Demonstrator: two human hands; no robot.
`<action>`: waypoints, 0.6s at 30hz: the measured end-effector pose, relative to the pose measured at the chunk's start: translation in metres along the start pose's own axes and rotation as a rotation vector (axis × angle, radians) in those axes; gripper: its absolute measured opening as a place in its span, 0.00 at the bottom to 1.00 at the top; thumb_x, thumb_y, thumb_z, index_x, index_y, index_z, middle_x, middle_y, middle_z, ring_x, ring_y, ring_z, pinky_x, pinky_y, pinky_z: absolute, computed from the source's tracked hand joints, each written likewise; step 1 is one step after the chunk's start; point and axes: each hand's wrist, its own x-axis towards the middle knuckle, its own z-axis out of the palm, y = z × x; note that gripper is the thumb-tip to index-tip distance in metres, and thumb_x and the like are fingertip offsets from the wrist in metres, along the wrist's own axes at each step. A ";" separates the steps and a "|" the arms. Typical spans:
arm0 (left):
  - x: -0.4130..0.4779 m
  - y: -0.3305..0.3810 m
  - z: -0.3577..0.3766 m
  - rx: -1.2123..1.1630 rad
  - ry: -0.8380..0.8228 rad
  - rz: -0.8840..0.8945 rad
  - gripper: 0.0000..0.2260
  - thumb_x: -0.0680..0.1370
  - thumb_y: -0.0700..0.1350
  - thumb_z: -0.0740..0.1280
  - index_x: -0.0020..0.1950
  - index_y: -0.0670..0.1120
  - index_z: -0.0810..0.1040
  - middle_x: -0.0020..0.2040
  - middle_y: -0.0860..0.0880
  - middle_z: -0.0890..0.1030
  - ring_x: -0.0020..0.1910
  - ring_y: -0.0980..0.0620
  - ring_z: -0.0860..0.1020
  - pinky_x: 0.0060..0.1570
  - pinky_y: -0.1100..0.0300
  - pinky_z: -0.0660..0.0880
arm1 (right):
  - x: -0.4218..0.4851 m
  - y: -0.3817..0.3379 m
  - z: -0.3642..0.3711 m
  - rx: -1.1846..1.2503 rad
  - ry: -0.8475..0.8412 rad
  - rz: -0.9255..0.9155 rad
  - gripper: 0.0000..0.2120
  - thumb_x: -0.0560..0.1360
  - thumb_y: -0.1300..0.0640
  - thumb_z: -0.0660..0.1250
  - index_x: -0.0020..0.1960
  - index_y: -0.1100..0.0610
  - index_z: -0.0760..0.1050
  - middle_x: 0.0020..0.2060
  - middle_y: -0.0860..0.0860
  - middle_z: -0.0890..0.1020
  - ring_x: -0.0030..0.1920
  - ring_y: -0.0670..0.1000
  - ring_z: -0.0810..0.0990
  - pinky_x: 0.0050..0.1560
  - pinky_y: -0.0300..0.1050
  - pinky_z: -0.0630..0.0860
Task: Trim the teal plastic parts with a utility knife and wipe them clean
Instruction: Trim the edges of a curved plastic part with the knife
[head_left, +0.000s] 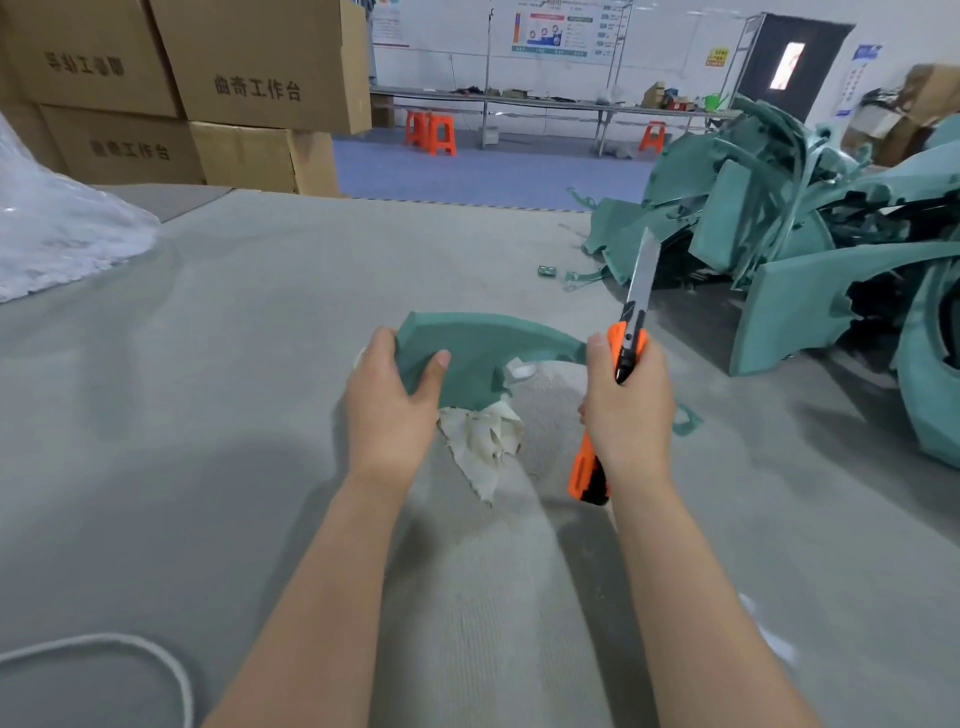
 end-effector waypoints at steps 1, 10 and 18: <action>-0.001 0.000 0.002 0.006 0.011 0.024 0.10 0.77 0.46 0.68 0.47 0.43 0.70 0.46 0.44 0.77 0.48 0.43 0.75 0.48 0.48 0.73 | 0.001 0.001 -0.001 -0.019 -0.002 0.008 0.10 0.80 0.47 0.59 0.42 0.49 0.66 0.45 0.55 0.72 0.45 0.59 0.77 0.55 0.60 0.76; 0.003 -0.007 -0.004 0.184 0.177 0.228 0.07 0.78 0.41 0.66 0.46 0.37 0.72 0.42 0.44 0.72 0.44 0.42 0.71 0.45 0.52 0.65 | 0.005 0.016 -0.003 -0.070 -0.087 0.136 0.07 0.80 0.51 0.60 0.54 0.54 0.70 0.46 0.54 0.81 0.47 0.62 0.80 0.53 0.60 0.77; 0.003 -0.015 -0.001 0.153 0.119 0.125 0.08 0.78 0.45 0.66 0.49 0.40 0.72 0.44 0.46 0.75 0.47 0.41 0.73 0.48 0.47 0.71 | 0.005 0.033 -0.001 -0.116 -0.153 0.250 0.14 0.81 0.51 0.60 0.66 0.52 0.69 0.51 0.53 0.82 0.52 0.56 0.79 0.50 0.47 0.74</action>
